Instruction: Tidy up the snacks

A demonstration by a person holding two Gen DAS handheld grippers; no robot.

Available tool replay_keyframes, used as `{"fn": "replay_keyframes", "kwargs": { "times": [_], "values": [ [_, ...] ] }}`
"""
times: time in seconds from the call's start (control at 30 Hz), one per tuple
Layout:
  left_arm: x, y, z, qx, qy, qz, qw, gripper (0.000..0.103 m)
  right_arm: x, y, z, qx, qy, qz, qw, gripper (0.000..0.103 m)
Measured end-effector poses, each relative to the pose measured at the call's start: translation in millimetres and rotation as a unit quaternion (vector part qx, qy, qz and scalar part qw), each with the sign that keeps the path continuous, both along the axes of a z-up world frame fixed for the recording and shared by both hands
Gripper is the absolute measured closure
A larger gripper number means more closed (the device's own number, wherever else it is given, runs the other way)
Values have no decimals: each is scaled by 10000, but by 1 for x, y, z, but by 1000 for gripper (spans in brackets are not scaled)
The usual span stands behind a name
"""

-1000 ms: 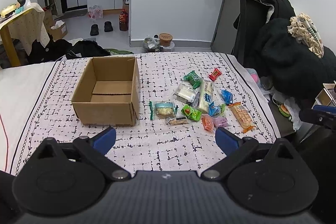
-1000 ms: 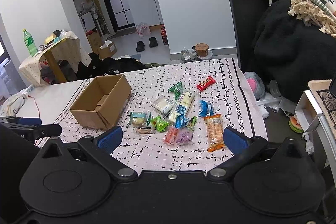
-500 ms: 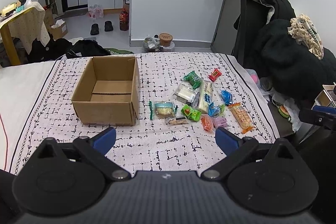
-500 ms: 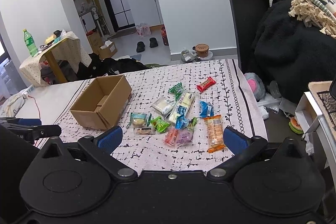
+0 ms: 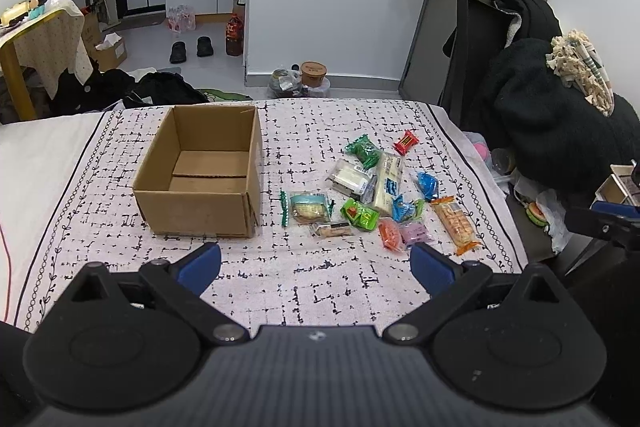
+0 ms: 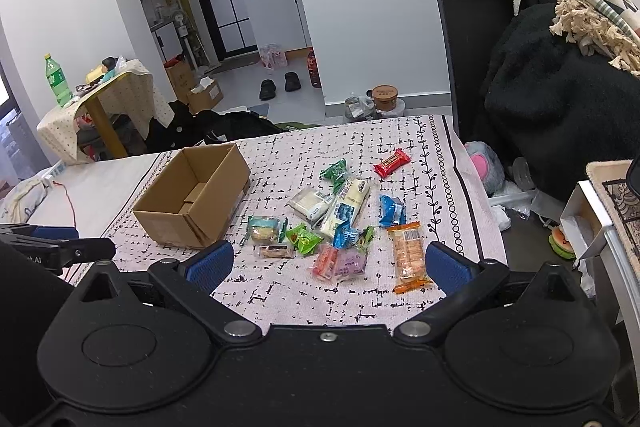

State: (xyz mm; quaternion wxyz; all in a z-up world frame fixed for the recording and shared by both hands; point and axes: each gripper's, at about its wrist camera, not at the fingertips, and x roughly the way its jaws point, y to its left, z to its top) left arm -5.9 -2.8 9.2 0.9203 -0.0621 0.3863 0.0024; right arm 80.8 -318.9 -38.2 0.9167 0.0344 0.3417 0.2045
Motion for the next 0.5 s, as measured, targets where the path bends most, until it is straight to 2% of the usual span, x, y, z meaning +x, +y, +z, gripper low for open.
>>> {"fn": "replay_keyframes", "kwargs": {
  "times": [0.5],
  "values": [
    [3, -2, 1, -20, 28, -3, 10000, 3, -1, -6, 2, -17, -23, -76, 10000, 0]
  ]
}}
